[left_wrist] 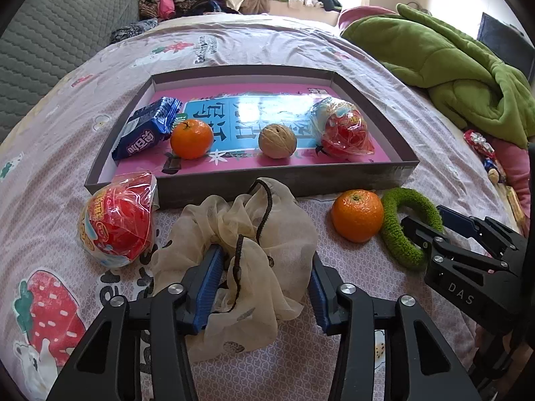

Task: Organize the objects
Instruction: 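Grasp the beige scrunchie with the left tool while the right grasps the green ring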

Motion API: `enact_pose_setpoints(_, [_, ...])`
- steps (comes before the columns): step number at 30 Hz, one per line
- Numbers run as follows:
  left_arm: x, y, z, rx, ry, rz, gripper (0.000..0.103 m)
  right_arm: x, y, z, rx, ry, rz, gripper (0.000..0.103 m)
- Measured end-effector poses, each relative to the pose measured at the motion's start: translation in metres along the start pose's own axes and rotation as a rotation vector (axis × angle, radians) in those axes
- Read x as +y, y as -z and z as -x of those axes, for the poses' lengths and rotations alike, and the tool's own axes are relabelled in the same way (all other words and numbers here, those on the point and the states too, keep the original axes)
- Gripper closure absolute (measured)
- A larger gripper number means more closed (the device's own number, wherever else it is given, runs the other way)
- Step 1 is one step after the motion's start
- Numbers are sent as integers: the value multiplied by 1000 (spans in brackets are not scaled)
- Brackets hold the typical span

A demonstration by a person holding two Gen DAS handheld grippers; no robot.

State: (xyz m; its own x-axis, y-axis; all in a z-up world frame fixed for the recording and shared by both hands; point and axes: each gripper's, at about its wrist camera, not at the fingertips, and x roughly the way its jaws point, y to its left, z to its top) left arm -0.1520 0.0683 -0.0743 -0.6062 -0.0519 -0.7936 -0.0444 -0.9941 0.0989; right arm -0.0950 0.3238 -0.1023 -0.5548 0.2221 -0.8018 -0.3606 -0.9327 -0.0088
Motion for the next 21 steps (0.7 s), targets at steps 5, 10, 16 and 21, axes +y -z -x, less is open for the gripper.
enact_pose_setpoints(5, [0, 1, 0, 1, -8, -4, 63, 2, 0, 1, -2, -17, 2, 59])
enact_pose_setpoints(10, [-2, 2, 1, -1, -12, -18, 72, 1, 1, 2, -5, -39, -6, 69])
enact_pose_setpoints(16, [-4, 5, 4, -10, -4, -28, 83, -1, 1, 3, -9, -55, -12, 80])
enact_pose_setpoints(21, [0, 8, 9, -11, 20, -11, 85, -6, 1, 6, -9, -69, -23, 86])
